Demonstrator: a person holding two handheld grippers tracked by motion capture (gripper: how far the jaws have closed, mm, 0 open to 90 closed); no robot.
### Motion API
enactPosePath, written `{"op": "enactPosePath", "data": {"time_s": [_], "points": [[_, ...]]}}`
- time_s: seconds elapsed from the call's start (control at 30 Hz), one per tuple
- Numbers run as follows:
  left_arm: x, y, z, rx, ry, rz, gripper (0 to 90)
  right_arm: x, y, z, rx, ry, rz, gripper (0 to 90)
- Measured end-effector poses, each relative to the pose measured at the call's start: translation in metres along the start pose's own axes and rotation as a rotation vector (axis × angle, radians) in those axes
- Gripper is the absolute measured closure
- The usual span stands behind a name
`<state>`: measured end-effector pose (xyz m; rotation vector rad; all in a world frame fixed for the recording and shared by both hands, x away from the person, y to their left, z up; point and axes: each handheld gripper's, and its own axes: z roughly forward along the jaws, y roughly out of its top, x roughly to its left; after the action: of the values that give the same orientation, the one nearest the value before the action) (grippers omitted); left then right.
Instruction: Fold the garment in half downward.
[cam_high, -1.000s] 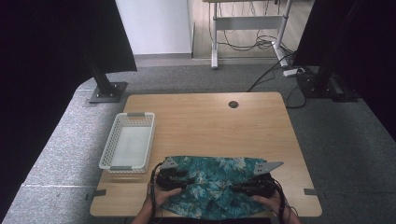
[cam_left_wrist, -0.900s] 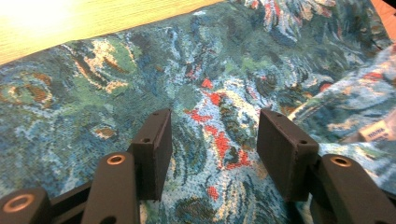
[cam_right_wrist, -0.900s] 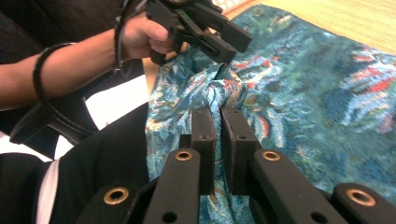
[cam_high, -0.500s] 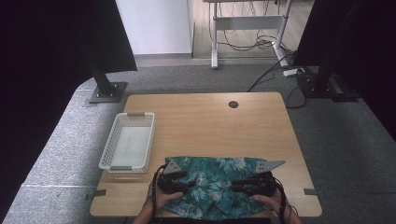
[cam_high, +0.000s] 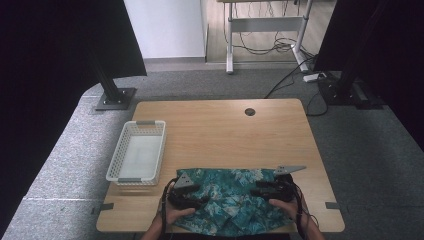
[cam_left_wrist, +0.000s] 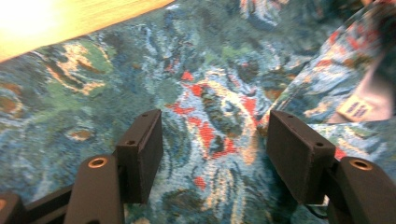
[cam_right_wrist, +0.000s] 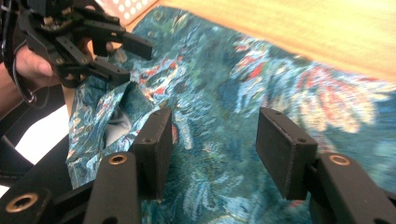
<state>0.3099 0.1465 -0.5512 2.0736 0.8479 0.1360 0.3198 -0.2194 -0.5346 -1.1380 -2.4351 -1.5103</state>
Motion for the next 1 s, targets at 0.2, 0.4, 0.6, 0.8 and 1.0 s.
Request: {"op": "enactPosePath", "data": {"time_s": [0.2, 0.4, 0.6, 0.8, 1.0], "points": [[0.0, -0.002, -0.002, -0.026, -0.038, -0.001, 35.9, 0.004, -0.003, 0.011, 0.021, 0.021, -0.014, 45.3], [-0.001, -0.003, -0.002, -0.031, -0.071, 0.022, 36.0, 0.005, -0.004, 0.013, 0.017, 0.042, -0.02, 44.9], [-0.005, -0.004, -0.004, -0.027, -0.107, 0.04, 36.0, 0.002, -0.008, 0.012, 0.018, 0.041, -0.007, 44.6], [-0.006, -0.008, -0.009, -0.026, -0.157, 0.03, 36.0, 0.001, -0.01, 0.014, 0.041, 0.02, -0.011, 44.6], [-0.006, -0.013, -0.017, -0.038, -0.199, 0.016, 35.5, 0.01, -0.009, 0.019, 0.081, 0.035, -0.047, 44.2]]}}
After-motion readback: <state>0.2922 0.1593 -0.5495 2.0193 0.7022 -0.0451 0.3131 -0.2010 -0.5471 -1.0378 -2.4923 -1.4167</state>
